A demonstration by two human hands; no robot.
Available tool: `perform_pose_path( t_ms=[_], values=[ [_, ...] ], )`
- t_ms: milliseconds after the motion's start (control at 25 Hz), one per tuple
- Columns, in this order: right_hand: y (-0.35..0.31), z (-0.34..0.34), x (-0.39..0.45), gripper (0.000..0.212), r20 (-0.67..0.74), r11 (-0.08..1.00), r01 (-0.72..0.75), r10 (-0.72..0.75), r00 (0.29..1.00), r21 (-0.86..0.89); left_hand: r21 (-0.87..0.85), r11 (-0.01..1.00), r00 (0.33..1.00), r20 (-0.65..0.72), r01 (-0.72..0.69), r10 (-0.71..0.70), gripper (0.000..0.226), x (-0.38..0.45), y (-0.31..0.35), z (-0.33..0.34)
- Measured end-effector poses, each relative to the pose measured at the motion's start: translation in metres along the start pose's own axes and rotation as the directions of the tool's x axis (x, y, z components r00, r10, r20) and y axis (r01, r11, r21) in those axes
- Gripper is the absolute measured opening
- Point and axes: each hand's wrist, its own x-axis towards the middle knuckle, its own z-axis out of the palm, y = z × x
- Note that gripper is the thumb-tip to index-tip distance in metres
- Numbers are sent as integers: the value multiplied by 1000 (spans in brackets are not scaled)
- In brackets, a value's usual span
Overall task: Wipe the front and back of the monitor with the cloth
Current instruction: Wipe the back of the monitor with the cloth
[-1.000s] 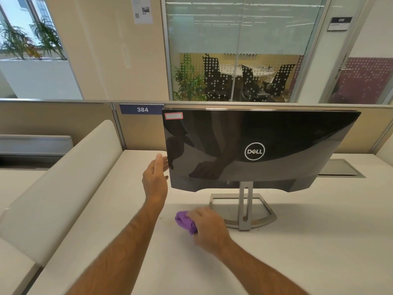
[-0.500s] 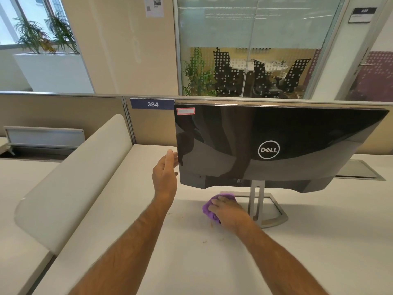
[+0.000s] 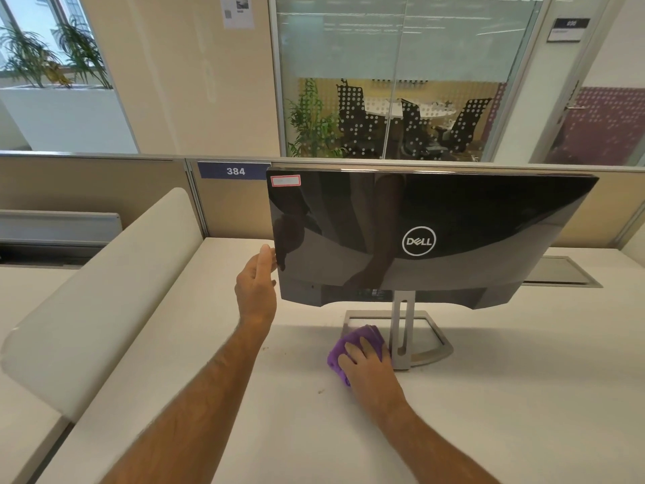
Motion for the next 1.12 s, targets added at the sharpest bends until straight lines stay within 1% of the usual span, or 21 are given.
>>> perform_pose_path(
  t_ms=[40, 80, 160, 200, 280, 360, 440, 480, 520, 560, 640, 680, 720, 760, 800, 840, 880, 920, 960, 1040, 1120],
  values=[
    [0, -2, -6, 60, -16, 1000, -29, 29, 999, 10, 3, 1000, 1000, 5, 0, 0, 33, 0, 0, 0],
    [0, -3, -10, 58, -61, 999, -40, 40, 997, -9, 4, 1000, 1000, 9, 0, 0, 33, -1, 1, 0],
    [2, -3, -13, 52, -90, 999, -17, 19, 996, 28, 5, 1000, 1000, 13, 1, -1, 33, -2, 2, 0],
    [5, -4, -13, 49, -61, 998, 11, -8, 998, 56, 5, 1000, 1000, 13, 5, -5, 33, -3, 2, 0],
    [9, -9, -15, 41, -48, 987, 44, -37, 998, 157, 1, 1000, 1000, 5, 15, -15, 36, -3, 2, 1],
    [17, -15, -28, 36, 17, 929, 16, -24, 1000, 369, -8, 1000, 1000, -5, 28, -28, 44, -5, 1, 2],
    [32, -20, -46, 36, 98, 837, -8, -55, 994, 548, -18, 998, 998, -15, 59, -59, 54, -6, 2, 4],
    [42, -22, -56, 36, 90, 791, 13, -86, 992, 611, -16, 998, 998, -18, 66, -66, 56, -6, 2, 5],
    [51, -28, -66, 36, 68, 723, 27, -101, 993, 690, -11, 998, 998, -19, 66, -67, 56, -6, 3, 5],
    [62, -35, -73, 36, 35, 629, 37, -101, 994, 776, -8, 998, 998, -21, 65, -66, 57, -6, 3, 5],
    [91, -50, -86, 32, -15, 383, 26, -32, 999, 924, -14, 998, 997, -25, 68, -69, 58, -6, 4, 6],
    [107, -56, -91, 31, -30, 307, 25, 10, 999, 951, -18, 997, 997, -27, 69, -70, 59, -6, 4, 6],
    [123, -59, -95, 35, -55, 284, 35, 64, 996, 958, -21, 997, 997, -28, 70, -71, 59, -6, 3, 7],
    [140, -59, -96, 39, -85, 352, 28, 147, 985, 936, -23, 997, 997, -31, 74, -75, 60, -6, 3, 7],
    [157, -54, -95, 42, -107, 490, -34, 258, 960, 871, -28, 996, 996, -36, 81, -82, 60, -6, 3, 8],
    [172, -50, -92, 44, -117, 641, -163, 371, 921, 750, -36, 995, 995, -40, 88, -90, 60, -6, 3, 9],
    [183, -45, -88, 49, -109, 732, -305, 458, 882, 609, -43, 995, 995, -42, 93, -94, 60, -6, 3, 9],
    [189, -40, -83, 55, -89, 774, -393, 496, 864, 497, -48, 994, 994, -44, 93, -96, 60, -7, 3, 10],
    [188, -35, -78, 61, -53, 814, -424, 482, 875, 398, -49, 994, 994, -46, 94, -97, 60, -7, 3, 10],
    [177, -24, -67, 65, 35, 897, -388, 390, 920, 211, -47, 994, 994, -48, 97, -99, 61, -6, 3, 10],
    [161, -8, -59, 67, 69, 929, -361, 356, 932, 80, -43, 994, 994, -48, 96, -98, 61, -6, 3, 10]
  ],
)
